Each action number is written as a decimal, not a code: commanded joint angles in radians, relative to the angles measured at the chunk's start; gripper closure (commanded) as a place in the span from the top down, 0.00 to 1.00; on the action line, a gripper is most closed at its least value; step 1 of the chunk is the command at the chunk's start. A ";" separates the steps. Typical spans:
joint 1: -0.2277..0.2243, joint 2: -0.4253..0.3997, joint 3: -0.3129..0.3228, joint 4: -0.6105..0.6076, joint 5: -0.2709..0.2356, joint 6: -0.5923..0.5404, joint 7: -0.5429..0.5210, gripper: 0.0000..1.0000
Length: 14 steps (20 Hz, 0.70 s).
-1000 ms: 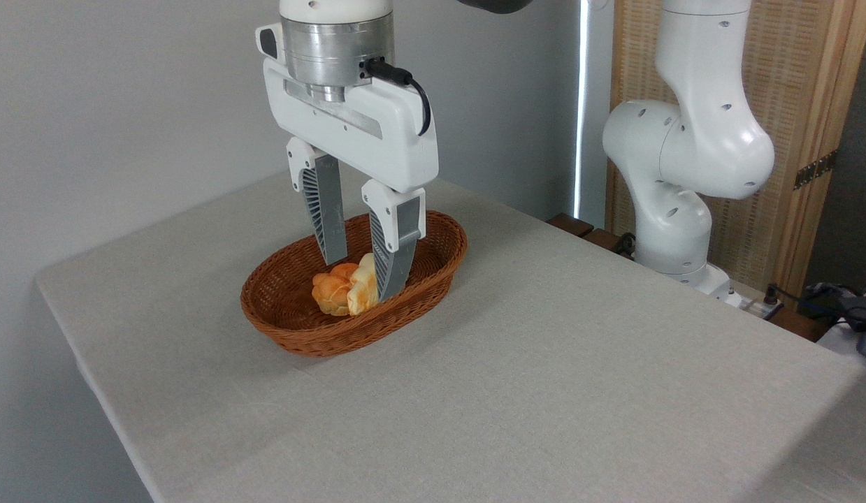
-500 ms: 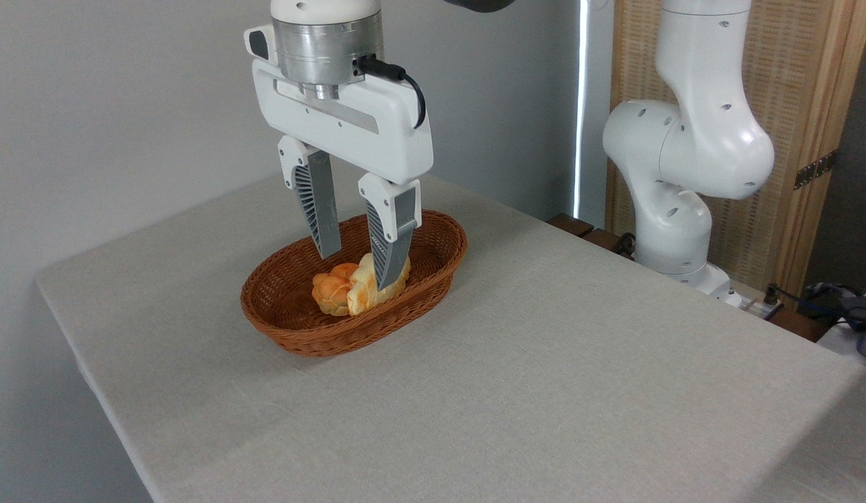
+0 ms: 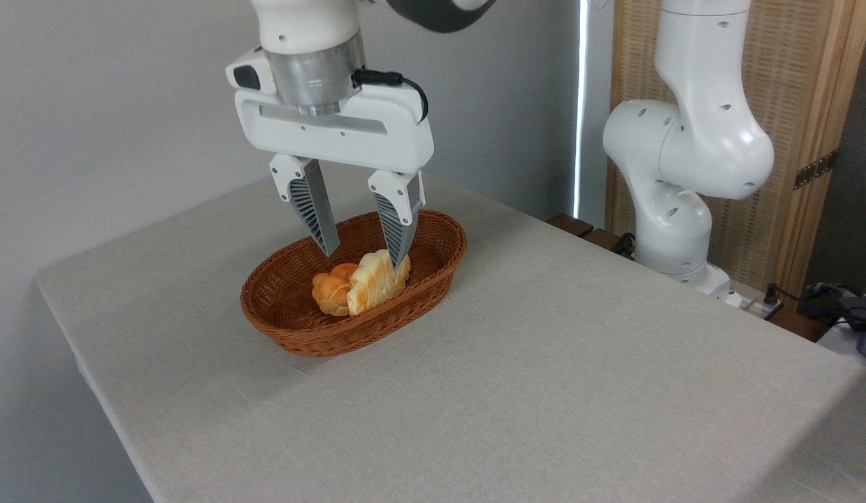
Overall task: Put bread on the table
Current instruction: 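Shift the open gripper over the flat golden pastry in the basket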
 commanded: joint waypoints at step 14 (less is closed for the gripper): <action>-0.151 -0.032 -0.006 -0.237 -0.044 0.228 -0.181 1.00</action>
